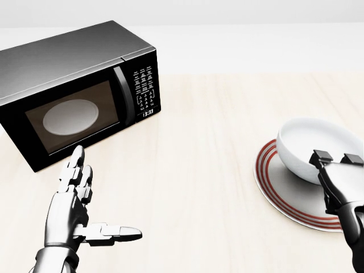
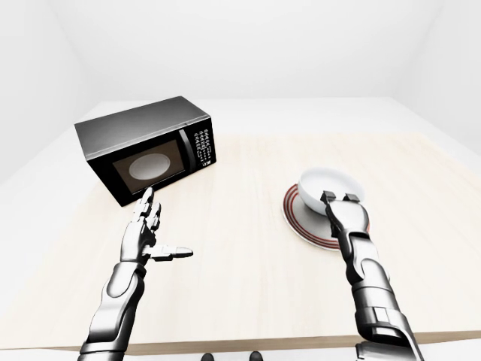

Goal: Pick up the white bowl and put it on the plate.

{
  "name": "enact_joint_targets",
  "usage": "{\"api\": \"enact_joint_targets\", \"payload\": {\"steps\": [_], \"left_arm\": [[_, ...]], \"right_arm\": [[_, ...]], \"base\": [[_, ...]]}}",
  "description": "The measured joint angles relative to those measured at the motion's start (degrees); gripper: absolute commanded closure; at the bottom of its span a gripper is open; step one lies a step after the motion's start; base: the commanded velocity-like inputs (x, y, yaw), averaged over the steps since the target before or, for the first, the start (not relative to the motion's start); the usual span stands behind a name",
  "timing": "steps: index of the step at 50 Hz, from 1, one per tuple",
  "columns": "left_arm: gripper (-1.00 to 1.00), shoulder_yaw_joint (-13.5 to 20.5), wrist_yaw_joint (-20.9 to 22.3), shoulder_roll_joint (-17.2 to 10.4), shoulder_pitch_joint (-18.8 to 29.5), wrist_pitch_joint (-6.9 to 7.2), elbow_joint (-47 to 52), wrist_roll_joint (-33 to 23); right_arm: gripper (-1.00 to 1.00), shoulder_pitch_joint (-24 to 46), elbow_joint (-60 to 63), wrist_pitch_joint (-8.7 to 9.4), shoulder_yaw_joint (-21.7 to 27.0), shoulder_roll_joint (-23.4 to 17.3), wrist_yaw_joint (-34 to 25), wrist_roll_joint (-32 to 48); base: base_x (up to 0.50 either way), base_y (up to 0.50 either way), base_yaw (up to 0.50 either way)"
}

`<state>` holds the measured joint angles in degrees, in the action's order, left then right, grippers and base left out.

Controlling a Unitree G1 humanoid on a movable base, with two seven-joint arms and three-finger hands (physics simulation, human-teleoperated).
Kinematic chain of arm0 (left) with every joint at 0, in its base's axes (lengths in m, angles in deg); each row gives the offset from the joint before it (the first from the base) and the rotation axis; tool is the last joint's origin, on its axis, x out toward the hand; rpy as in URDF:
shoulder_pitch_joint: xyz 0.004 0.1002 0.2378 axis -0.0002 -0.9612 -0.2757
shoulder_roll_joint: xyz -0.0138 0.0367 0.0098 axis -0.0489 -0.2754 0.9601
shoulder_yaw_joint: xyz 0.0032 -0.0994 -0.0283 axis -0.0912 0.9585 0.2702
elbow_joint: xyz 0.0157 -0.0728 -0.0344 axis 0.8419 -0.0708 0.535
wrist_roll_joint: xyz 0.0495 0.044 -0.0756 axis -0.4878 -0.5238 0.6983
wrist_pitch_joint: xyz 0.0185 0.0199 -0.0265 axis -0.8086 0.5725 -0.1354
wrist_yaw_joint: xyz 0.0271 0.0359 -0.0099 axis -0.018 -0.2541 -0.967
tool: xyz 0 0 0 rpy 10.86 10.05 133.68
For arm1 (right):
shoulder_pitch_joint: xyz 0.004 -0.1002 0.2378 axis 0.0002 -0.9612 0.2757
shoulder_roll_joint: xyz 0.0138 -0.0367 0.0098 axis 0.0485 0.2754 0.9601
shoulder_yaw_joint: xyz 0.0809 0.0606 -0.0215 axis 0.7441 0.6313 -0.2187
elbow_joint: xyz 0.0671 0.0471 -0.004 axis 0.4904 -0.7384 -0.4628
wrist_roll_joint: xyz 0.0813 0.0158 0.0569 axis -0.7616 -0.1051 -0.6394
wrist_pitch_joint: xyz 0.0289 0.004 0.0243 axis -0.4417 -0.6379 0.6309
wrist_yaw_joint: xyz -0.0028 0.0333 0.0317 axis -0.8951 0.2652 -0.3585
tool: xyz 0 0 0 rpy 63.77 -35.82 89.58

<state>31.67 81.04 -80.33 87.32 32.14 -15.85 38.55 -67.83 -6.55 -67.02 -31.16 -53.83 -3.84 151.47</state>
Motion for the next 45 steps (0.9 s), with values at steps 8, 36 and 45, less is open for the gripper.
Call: {"api": "enact_joint_targets", "payload": {"steps": [8, 36, 45], "left_arm": [[-1.0, 0.0, 0.0, 0.0, 0.0, 0.0, 0.0, 0.0], [-1.0, 0.0, 0.0, 0.0, 0.0, 0.0, 0.0, 0.0], [-1.0, 0.0, 0.0, 0.0, 0.0, 0.0, 0.0, 0.0]], "right_arm": [[1.0, 0.0, -1.2, 0.0, -0.3, 0.0, 0.8, -0.1], [-1.0, 0.1, -5.0, 0.0, -1.3, 0.0, 4.1, 1.0], [-1.0, -0.3, -3.8, 0.0, -1.0, 0.0, 4.0, 2.0]], "base": [[0.0, 0.0, 0.0], [0.0, 0.0, 0.0], [0.0, 0.0, 0.0]]}}
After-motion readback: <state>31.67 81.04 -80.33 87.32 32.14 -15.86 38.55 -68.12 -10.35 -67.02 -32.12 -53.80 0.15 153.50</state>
